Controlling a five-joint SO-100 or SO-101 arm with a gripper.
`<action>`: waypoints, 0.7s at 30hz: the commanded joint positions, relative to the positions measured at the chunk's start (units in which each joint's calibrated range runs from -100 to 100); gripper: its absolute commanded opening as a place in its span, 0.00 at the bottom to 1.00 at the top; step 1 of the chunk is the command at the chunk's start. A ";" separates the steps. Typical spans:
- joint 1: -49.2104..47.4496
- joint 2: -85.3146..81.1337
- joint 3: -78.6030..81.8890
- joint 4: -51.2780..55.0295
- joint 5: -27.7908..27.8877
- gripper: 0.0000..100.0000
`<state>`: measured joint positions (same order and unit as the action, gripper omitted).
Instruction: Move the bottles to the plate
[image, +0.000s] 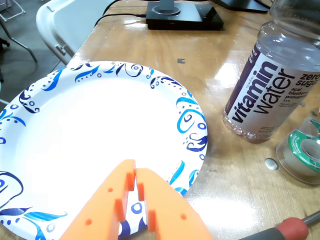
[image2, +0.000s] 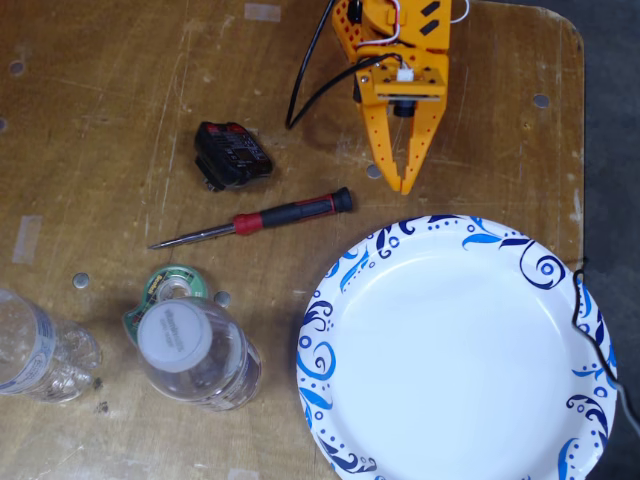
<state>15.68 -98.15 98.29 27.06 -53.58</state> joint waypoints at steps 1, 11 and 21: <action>-2.36 -0.50 0.63 0.00 0.06 0.01; -1.29 -0.50 0.63 -0.34 0.06 0.01; -2.36 -0.50 0.63 0.09 0.06 0.01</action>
<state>13.04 -98.15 98.56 27.23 -53.48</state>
